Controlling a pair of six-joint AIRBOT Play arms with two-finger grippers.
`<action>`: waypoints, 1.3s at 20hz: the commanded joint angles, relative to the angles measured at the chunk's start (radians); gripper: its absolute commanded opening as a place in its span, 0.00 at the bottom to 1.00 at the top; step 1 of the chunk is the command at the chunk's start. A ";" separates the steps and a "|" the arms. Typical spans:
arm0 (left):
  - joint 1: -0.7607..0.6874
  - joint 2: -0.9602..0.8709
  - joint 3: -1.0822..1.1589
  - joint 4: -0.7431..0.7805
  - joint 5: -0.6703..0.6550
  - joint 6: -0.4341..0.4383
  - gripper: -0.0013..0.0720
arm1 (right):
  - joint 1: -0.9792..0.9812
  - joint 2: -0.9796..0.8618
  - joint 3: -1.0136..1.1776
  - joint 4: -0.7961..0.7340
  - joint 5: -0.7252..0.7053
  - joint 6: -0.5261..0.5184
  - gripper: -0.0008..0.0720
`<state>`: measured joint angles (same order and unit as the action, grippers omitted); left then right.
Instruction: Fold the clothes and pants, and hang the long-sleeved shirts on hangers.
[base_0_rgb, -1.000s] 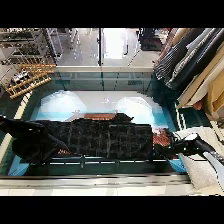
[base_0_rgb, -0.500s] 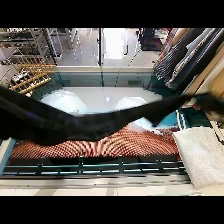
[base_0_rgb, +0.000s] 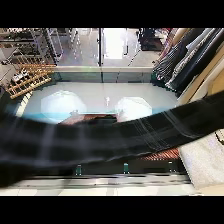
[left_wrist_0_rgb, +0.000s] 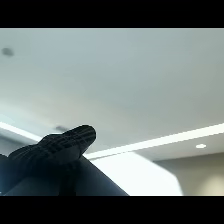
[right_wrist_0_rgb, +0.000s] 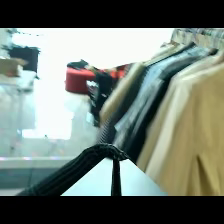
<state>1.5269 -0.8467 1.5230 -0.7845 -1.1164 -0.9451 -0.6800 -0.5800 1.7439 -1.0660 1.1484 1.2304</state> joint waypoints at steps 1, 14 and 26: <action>-0.041 -0.073 0.003 0.605 0.013 -0.109 0.04 | -0.008 -0.061 0.025 -0.011 0.205 0.011 0.03; -0.334 -0.446 -0.105 1.192 -0.248 0.083 0.04 | 0.077 -0.115 -0.770 0.173 0.169 0.041 0.02; -0.722 -0.863 0.058 0.930 0.384 0.256 0.08 | 0.523 -1.064 -0.312 0.169 -0.639 0.149 0.03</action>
<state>0.9085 -1.6360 1.5127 0.1654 -0.9798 -0.7460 -0.2142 -1.4158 1.2533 -0.8959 0.6243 1.3476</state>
